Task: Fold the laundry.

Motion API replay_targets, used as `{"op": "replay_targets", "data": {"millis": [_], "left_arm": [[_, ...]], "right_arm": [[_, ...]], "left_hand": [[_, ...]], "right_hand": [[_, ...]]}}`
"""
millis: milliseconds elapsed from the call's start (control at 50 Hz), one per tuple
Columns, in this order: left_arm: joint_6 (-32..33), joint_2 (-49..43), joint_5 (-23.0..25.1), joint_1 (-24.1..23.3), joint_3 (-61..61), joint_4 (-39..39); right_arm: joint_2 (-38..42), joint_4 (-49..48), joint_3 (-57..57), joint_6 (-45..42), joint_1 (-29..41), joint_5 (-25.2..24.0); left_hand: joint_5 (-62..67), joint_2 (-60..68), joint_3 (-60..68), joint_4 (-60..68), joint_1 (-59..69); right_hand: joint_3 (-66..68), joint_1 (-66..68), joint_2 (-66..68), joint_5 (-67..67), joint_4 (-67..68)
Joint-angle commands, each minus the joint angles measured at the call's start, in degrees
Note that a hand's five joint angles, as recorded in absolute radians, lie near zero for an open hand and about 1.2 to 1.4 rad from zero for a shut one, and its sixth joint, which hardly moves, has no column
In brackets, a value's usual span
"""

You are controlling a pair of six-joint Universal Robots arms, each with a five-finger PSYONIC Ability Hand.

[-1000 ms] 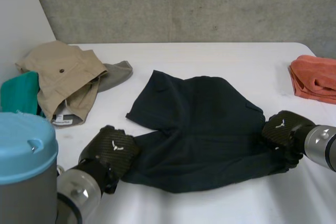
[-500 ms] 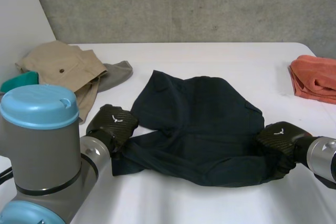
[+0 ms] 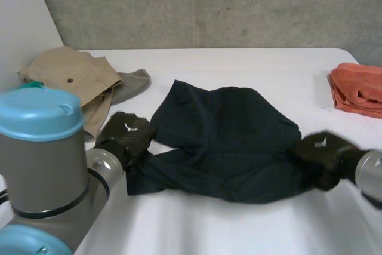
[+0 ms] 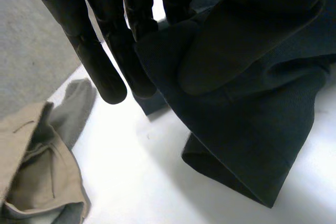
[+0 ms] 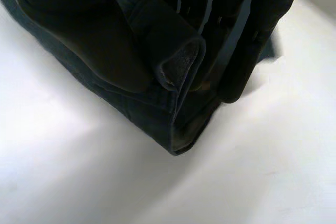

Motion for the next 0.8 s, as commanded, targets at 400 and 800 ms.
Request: {"op": "replay_targets", "data": {"millis": [400, 800], "left_arm": [[0.64, 16.40, 0.67, -0.18, 8.84, -5.24], [16.01, -19.57, 1.02, 4.66, 47.51, 23.64]], "right_arm": [[-5.69, 12.94, -27.05, -8.89, -0.88, 1.26], [19.82, -34.31, -46.74, -2.40, 10.20, 17.17]], "left_hand": [[11.99, 11.46, 11.60, 11.23, 12.43], [11.99, 11.46, 11.60, 11.23, 12.43]], "right_hand": [[11.79, 18.31, 12.62, 15.33, 11.41], [11.79, 18.31, 12.62, 15.33, 11.41]]}}
